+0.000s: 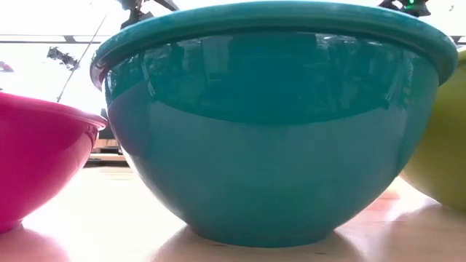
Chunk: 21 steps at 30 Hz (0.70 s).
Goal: Nest bowls inside each other
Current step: Stack the green bowl on the orange bowl
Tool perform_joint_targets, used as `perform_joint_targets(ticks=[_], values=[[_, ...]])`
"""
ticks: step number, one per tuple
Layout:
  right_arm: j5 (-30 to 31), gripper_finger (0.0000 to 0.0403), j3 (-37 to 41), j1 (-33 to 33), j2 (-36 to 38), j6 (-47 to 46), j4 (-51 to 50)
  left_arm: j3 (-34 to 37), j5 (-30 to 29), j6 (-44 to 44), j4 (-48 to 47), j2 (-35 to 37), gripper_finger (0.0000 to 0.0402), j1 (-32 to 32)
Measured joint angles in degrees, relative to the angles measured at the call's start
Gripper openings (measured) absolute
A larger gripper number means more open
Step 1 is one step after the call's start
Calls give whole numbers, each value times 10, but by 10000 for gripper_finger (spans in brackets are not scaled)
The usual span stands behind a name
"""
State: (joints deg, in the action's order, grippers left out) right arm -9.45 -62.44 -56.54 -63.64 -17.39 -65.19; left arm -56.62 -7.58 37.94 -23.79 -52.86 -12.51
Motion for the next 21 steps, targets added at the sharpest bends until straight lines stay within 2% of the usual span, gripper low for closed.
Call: perform_joint_targets(ticks=[4,12,17,21], values=[[-26,210,-24,115,1,28,0,0,4,-16,0,0,185,0],[-11,210,-29,360,0,6,35,0,25,-60,4,-2,185,13],[23,210,-30,471,-7,-8,55,1,11,-66,20,-18,191,25],[28,210,-30,542,-41,-20,57,1,10,-76,26,-40,201,40]])
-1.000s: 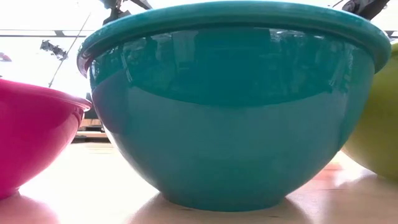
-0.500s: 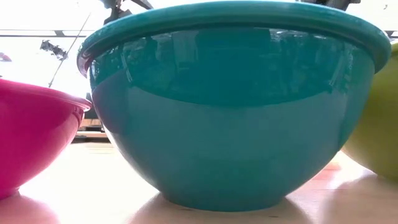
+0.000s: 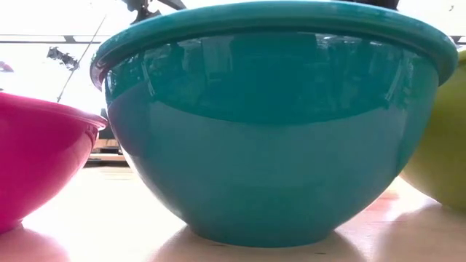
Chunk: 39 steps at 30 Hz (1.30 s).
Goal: Nest bowls inside each other
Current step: Stack the green bowl on the orange bowl
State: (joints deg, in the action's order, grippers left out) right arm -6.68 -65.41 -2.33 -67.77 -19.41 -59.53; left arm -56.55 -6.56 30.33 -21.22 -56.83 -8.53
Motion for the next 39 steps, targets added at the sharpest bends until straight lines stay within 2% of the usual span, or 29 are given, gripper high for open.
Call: perform_joint_targets(ticks=[7,14,18,22,29,34,39], values=[[-9,213,0,107,-108,-1,4,0,0,2,0,-33,209,37],[-68,245,0,172,-187,-8,33,0,-10,19,-21,-37,209,70],[-62,267,0,203,-224,-31,49,0,-9,27,-44,-35,209,85],[-30,262,0,226,-260,-48,48,0,-6,41,-61,-35,208,102],[25,202,0,243,-318,-51,51,0,-6,45,-63,-35,206,128],[25,133,-1,244,-348,-60,52,0,3,51,-63,-35,206,140],[3,56,-3,241,-339,-65,53,0,20,60,-64,-35,206,149]])
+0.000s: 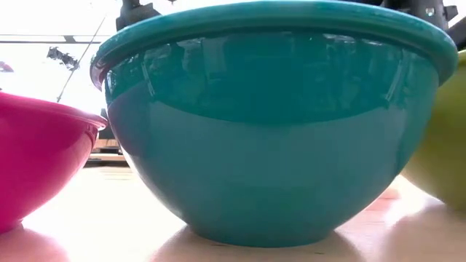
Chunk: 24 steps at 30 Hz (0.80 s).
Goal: Nest bowls inside each other
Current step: Stack the green bowl on the orange bowl
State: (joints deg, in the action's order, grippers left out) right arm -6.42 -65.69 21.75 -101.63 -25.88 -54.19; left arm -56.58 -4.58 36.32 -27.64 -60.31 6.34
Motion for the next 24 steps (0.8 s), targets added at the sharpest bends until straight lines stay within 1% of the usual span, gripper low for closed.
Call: perform_joint_targets(ticks=[2,4,9,12,15,18,21,24], values=[[-14,28,0,-8,17,2,-11,0,0,1,0,0,206,1],[-1,14,1,-20,39,4,-35,0,0,1,0,0,206,0],[44,14,4,-69,98,14,-102,0,-4,0,0,0,206,-1],[44,14,5,-116,133,21,-107,0,-4,-1,0,0,206,-1],[48,14,5,-174,168,39,-107,0,-5,-9,1,0,206,-1],[76,14,5,-245,209,46,-105,0,-8,-10,17,0,206,-1],[94,14,5,-331,252,52,-101,0,-27,-13,48,0,206,-1],[96,14,4,-429,286,55,-98,0,-64,-26,88,0,206,-1]])
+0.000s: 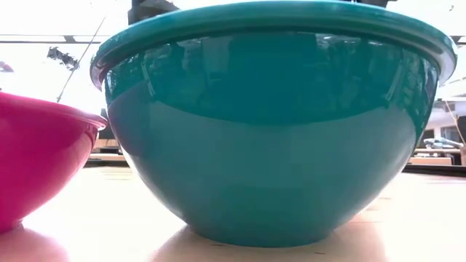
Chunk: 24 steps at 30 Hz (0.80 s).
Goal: Nest bowls inside each other
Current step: Stack the green bowl on the orange bowl
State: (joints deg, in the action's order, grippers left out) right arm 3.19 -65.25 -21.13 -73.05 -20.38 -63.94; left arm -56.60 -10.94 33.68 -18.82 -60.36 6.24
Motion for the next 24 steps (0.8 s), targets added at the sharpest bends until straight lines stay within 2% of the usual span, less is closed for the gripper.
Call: perform_joint_targets(ticks=[3,7,12,15,24], values=[[0,22,0,-102,20,-6,13,0,-33,-13,26,0,206,-2],[-2,26,-2,-223,27,-15,22,0,-43,-7,32,0,206,-19],[-23,19,-1,-336,-2,-1,42,0,-42,11,23,0,206,-41],[-50,21,-1,-372,-17,11,49,0,-27,16,16,0,206,-51],[-12,26,-1,-387,-64,20,60,0,-18,18,6,0,206,-53]])
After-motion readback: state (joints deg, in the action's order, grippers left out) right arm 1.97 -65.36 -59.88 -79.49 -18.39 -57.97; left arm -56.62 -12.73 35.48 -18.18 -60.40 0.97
